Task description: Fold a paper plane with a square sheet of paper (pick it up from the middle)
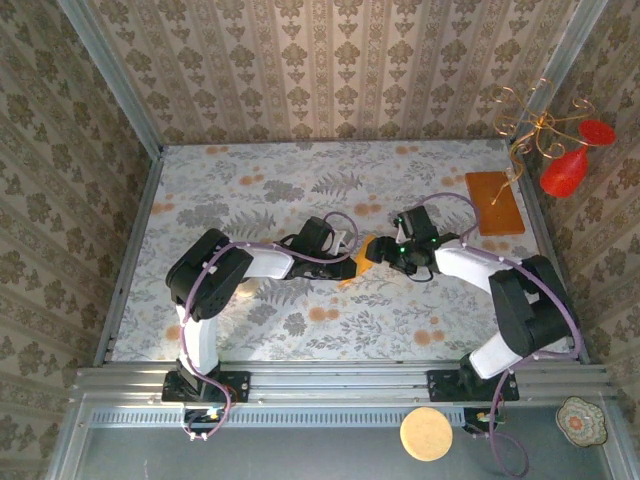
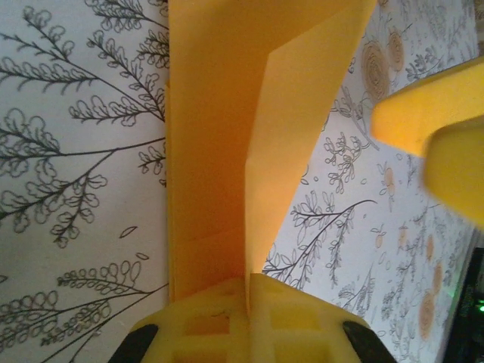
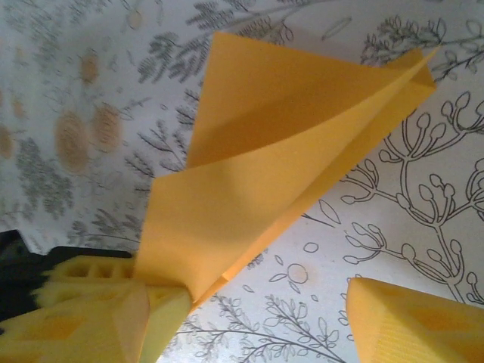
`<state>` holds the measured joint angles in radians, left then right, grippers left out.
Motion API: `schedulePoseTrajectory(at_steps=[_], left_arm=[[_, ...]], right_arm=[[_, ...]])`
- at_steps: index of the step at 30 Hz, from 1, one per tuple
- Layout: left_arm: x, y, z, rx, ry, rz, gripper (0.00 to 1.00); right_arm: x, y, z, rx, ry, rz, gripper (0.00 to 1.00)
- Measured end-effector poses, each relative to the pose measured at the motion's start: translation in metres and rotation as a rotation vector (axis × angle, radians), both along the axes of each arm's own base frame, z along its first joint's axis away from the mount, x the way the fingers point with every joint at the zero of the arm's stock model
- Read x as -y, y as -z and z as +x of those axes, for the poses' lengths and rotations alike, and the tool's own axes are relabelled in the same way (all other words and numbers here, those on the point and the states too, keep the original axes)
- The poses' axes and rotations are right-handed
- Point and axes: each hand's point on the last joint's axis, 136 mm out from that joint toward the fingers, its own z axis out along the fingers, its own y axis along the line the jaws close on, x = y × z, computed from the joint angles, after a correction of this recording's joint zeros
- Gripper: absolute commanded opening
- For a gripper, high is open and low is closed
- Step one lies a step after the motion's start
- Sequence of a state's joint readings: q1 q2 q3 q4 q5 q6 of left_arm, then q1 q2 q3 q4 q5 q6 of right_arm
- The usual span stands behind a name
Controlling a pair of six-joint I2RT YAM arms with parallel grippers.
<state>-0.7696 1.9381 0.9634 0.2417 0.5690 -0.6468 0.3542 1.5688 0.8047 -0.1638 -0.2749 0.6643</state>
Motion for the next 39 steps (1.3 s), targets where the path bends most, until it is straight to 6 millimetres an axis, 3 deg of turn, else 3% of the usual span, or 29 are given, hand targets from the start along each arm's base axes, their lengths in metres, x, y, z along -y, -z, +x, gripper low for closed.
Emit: schedulePoseTrajectory(at_steps=[8,27,39], left_arm=[[0.001,0.003,0.002,-0.049,-0.034,-0.017,0.02],[0.001,0.003,0.007,-0.084,-0.064,-0.038,0.05],[0.001,0.001,0.007,-0.089,-0.066,-0.042,0.16]], right_arm=[[-0.003,0.018,0.004,-0.047,-0.02,-0.081,0.69],[0.001,0.03,0.01,-0.144,-0.01,-0.206,0.7],[0.004,0.037,0.01,-0.188,0.003,-0.315,0.67]])
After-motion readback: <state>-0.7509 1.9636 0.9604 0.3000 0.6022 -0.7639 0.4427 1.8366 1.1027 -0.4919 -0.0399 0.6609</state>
